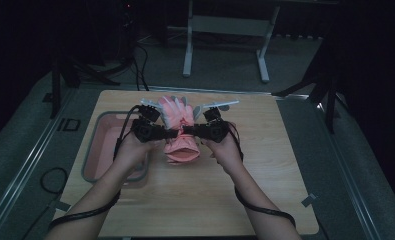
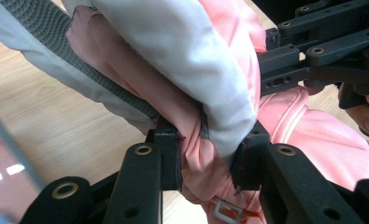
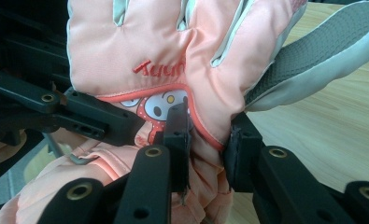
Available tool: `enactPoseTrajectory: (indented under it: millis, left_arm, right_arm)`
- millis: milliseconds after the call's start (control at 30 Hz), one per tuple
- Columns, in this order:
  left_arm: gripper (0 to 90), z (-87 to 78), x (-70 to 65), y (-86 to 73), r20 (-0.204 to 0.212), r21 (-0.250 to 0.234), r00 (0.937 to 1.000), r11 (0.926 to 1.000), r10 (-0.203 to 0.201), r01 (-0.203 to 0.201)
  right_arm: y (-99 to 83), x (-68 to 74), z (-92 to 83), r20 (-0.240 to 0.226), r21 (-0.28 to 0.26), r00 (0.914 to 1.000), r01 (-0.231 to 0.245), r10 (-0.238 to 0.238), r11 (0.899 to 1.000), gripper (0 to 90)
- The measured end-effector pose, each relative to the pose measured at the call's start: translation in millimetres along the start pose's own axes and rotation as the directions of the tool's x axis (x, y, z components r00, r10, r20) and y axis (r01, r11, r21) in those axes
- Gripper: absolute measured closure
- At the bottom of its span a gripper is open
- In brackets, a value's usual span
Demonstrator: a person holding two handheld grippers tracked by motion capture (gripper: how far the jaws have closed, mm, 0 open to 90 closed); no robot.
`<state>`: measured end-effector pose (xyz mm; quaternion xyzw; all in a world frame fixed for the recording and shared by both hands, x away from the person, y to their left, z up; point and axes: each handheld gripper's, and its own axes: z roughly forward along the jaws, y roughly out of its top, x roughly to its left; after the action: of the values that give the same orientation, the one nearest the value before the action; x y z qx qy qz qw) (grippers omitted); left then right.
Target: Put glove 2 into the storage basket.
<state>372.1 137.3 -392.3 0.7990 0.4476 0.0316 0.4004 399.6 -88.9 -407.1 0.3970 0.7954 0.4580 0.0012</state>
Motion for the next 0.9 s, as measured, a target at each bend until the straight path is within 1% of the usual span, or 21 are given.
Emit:
enactPoseTrajectory:
  millis: [100, 133, 167, 200, 233, 267, 433, 533, 700, 800, 900]
  left_arm:
    - [69.1, -11.2, 7.1, -1.7, -0.011, 0.000, 0.9999, 1.0000, -0.008, 0.008]
    - [69.1, -11.2, 7.1, -1.7, -0.011, 0.000, 0.9999, 1.0000, -0.008, 0.008]
    - [69.1, -19.6, 11.8, -3.5, -0.021, -0.001, 0.9997, 0.9999, -0.010, 0.010]
    - [69.1, -23.1, 13.9, -4.5, -0.026, -0.001, 0.9996, 1.0000, -0.009, 0.009]
    - [69.1, -23.1, 13.9, -4.5, -0.026, -0.001, 0.9996, 1.0000, -0.009, 0.009]
    - [69.1, -30.6, 18.7, -6.9, -0.035, -0.002, 0.9993, 0.9999, -0.015, 0.015]
    - [69.1, -52.4, 34.0, -15.9, -0.056, -0.005, 0.9977, 0.9992, -0.039, 0.039]
    - [69.1, -66.9, 45.1, -23.5, -0.074, -0.004, 0.9960, 0.9987, -0.050, 0.050]
    - [69.1, -87.3, 66.2, -38.6, -0.107, -0.001, 0.9911, 0.9968, -0.079, 0.079]
    - [69.1, -94.5, 80.2, -47.5, -0.122, 0.012, 0.9883, 0.9954, -0.092, 0.094]
    - [69.0, -95.2, 94.0, -56.4, -0.126, 0.031, 0.9863, 0.9933, -0.107, 0.111]
  right_arm:
    - [5.4, 7.0, 7.7, -0.016, 0.001, 0.9999, -0.002, 0.002, 1.000, 73.5]
    - [5.4, 7.0, 7.7, -0.016, 0.001, 0.9999, -0.002, 0.002, 1.000, 73.5]
    - [9.9, 14.2, 13.9, -0.024, -0.002, 0.9997, 0.004, -0.004, 1.000, 73.5]
    - [11.5, 17.6, 16.5, -0.025, -0.004, 0.9997, 0.006, -0.006, 1.000, 73.5]
    - [13.1, 20.8, 19.2, -0.027, -0.004, 0.9996, 0.013, -0.013, 1.000, 73.5]
    - [15.0, 24.0, 22.2, -0.032, -0.003, 0.9994, 0.013, -0.013, 1.000, 73.4]
    - [24.5, 42.0, 40.2, -0.054, 0.005, 0.9984, 0.017, -0.017, 1.000, 73.4]
    - [29.4, 54.7, 54.4, -0.072, 0.008, 0.9972, 0.024, -0.023, 1.000, 73.4]
    - [36.1, 76.2, 83.1, -0.098, 0.024, 0.9947, 0.032, -0.030, 0.999, 73.3]
    - [38.0, 86.8, 101.9, -0.107, 0.038, 0.9936, 0.040, -0.035, 0.999, 73.3]
    - [36.8, 93.2, 120.2, -0.111, 0.055, 0.9932, 0.042, -0.036, 0.998, 73.2]
